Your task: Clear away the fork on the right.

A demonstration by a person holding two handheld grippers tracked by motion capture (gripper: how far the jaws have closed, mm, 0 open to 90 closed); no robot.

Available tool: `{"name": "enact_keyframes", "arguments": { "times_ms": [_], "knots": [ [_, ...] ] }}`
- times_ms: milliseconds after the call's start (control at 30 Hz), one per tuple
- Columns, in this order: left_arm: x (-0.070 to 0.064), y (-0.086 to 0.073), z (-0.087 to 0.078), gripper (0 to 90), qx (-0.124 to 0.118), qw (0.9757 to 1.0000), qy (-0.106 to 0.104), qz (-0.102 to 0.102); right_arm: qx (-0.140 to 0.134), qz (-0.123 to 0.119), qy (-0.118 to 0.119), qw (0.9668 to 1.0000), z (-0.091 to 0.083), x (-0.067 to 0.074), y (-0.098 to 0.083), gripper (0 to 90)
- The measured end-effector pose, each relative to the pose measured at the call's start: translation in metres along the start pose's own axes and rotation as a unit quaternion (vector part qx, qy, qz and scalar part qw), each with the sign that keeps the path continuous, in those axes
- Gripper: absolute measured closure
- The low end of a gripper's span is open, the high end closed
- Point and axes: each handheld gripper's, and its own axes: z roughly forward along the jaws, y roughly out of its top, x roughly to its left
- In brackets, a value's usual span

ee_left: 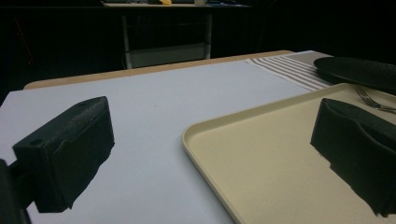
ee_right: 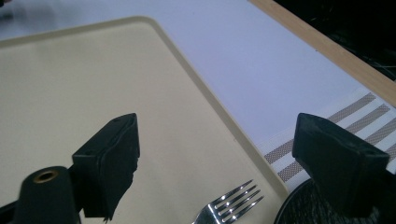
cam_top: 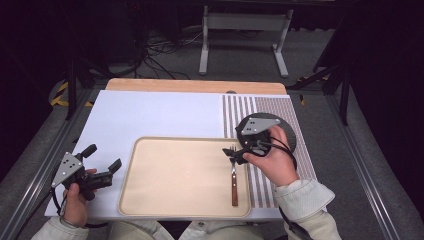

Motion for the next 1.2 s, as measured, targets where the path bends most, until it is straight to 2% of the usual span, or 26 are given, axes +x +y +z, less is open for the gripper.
{"name": "enact_keyframes", "arguments": {
  "times_ms": [167, 200, 267, 333, 500, 633, 767, 800, 867, 1033, 1200],
  "knots": [
    [0.0, 0.0, 0.0, 0.1, 0.0, 1.0, 0.0, 0.0, -0.042, 0.014, -0.011, 0.9989, -0.016, -0.002, -0.015, 14.9],
    [0.0, 0.0, 0.0, 0.0, 0.0, 1.0, 0.0, 0.0, -0.042, 0.014, -0.011, 0.9989, -0.016, -0.002, -0.015, 14.9],
    [0.0, 0.0, 0.0, 0.1, 0.0, 1.0, 0.0, 0.0, -0.067, 0.026, -0.018, 0.9972, -0.024, -0.003, -0.026, 14.7],
    [0.0, 0.0, 0.0, 0.1, 0.001, 1.0, 0.0, 0.0, -0.073, 0.027, -0.021, 0.9967, -0.025, -0.003, -0.029, 14.7],
    [0.0, 0.0, 0.0, 0.1, -0.001, 1.0, 0.001, -0.001, -0.113, 0.046, -0.039, 0.9917, -0.039, -0.006, -0.05, 14.6],
    [0.0, 0.0, 0.0, 0.0, 0.0, 1.0, 0.001, -0.001, -0.131, 0.042, -0.048, 0.9894, -0.047, -0.006, -0.068, 14.0],
    [0.0, 0.0, 0.0, 0.0, -0.001, 1.0, 0.001, 0.0, -0.153, 0.058, -0.054, 0.9851, -0.051, -0.006, -0.084, 14.0],
    [0.0, 0.0, 0.0, 0.0, -0.001, 1.0, 0.001, 0.0, -0.153, 0.058, -0.054, 0.9851, -0.051, -0.006, -0.084, 14.0],
    [0.0, 0.001, -0.001, 0.0, -0.002, 1.0, -0.001, -0.001, -0.168, 0.073, -0.056, 0.9815, -0.05, -0.006, -0.096, 13.6],
    [0.0, 0.001, -0.001, 0.0, -0.006, 1.0, -0.001, -0.001, -0.16, 0.089, -0.062, 0.9811, -0.046, -0.004, -0.117, 13.6],
    [0.0, 0.002, -0.001, 0.1, -0.008, 1.0, -0.002, -0.003, -0.157, 0.098, -0.074, 0.98, -0.047, -0.002, -0.13, 13.7]
  ]
}}
